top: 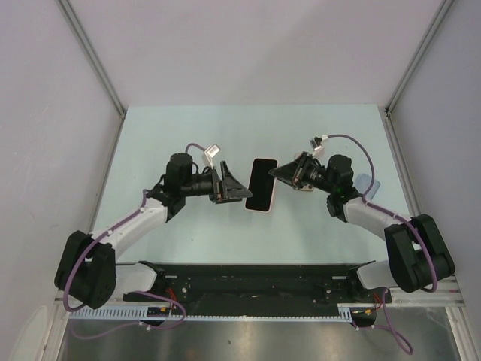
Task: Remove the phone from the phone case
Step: Pick up the phone at the center of the board.
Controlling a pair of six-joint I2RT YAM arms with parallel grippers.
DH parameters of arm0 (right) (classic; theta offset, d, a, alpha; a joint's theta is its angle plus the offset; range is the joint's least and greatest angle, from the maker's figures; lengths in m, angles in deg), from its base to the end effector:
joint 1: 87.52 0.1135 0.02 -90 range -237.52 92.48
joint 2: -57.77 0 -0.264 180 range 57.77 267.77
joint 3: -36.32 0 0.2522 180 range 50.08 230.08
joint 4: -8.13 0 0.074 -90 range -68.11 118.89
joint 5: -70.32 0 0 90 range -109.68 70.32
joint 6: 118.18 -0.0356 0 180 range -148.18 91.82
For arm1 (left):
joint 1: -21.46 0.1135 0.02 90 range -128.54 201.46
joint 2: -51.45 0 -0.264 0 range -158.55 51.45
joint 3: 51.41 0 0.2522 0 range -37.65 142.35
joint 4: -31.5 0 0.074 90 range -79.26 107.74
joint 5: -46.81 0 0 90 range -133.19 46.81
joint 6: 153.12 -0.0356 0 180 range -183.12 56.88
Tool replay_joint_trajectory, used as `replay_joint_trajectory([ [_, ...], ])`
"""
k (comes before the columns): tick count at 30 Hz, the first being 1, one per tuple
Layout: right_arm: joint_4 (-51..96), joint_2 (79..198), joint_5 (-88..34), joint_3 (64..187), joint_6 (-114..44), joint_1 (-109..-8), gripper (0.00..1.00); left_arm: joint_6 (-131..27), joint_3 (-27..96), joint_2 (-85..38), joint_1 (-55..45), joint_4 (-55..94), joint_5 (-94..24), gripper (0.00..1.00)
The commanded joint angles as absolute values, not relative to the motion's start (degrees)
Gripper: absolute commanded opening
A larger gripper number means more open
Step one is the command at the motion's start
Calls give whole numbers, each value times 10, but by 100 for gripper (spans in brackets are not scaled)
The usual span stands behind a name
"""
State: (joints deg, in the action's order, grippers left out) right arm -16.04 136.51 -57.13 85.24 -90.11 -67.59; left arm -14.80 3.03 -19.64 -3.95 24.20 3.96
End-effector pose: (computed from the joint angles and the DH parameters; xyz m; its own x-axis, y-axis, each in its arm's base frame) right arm 0.2643 0.1189 0.2369 -0.7843 0.4608 -0.4154 -0.3134 0.2837 0.9063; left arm 0.2289 -0.1376 0.2511 -0.9138 -0.1282 -0.3854 0.3226 0.3474 -0.8805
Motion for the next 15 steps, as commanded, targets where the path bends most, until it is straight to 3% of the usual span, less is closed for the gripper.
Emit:
replay_joint_trajectory([
  [1,-292,1348,-623,852,-972,-671,0,-86,24,-204,-46,376,102,100],
  [8,-392,1381,-626,843,-1024,-659,0,-78,20,-240,-53,425,113,99],
  [11,-427,1399,-620,838,-1050,-654,0,-64,18,-258,-65,453,117,94],
  [15,-470,1420,-605,823,-1079,-654,0,-31,9,-266,-78,498,114,79],
])
